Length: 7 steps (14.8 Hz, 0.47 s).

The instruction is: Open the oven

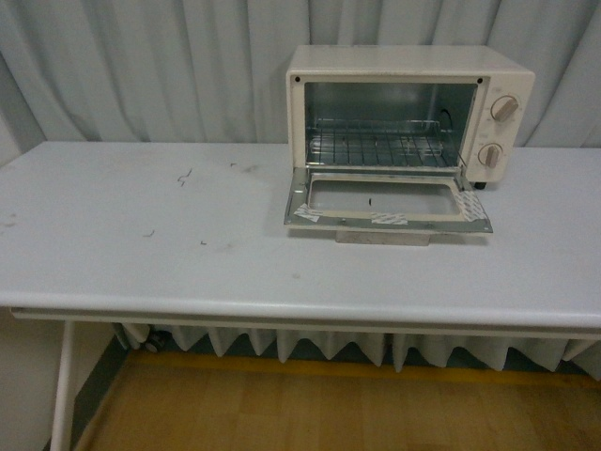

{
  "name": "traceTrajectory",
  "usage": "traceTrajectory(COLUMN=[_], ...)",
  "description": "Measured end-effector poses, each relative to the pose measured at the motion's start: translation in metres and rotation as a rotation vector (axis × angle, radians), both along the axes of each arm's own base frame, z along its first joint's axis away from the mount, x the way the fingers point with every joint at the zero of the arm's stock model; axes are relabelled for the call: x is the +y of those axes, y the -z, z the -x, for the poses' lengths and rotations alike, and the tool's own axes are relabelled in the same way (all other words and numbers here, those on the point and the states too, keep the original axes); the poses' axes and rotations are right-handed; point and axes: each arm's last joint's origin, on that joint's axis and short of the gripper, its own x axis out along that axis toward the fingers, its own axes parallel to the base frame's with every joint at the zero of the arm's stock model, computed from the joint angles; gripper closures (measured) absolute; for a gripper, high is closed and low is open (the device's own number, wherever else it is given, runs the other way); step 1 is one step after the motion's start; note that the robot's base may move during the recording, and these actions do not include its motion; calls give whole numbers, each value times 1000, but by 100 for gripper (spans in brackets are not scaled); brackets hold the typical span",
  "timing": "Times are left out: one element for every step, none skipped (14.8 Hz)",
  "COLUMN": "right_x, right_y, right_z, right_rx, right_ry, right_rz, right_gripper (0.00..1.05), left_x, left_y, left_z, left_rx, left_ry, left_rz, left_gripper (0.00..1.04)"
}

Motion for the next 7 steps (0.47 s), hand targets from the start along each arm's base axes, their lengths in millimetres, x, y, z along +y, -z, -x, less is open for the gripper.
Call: traceTrajectory(right_x=[0, 0, 0, 0, 0, 0, 0], right_y=[0, 0, 0, 0, 0, 0, 0], right_z=[0, 0, 0, 0, 0, 0, 0], right_rx=[0, 0, 0, 0, -1, -2, -3], right_ry=[0, 0, 0, 0, 0, 0, 0], right_rz=[0, 0, 0, 0, 0, 0, 0], right_gripper=[6, 6, 6, 6, 6, 6, 6], left_x=[0, 0, 0, 0, 0, 0, 0], left_y=[0, 0, 0, 0, 0, 0, 0], left_z=[0, 0, 0, 0, 0, 0, 0], left_rx=[0, 0, 0, -1, -1, -1, 0], left_ry=[0, 0, 0, 0, 0, 0, 0], left_rz=[0, 0, 0, 0, 0, 0, 0], left_gripper=[7, 7, 7, 7, 7, 7, 7])
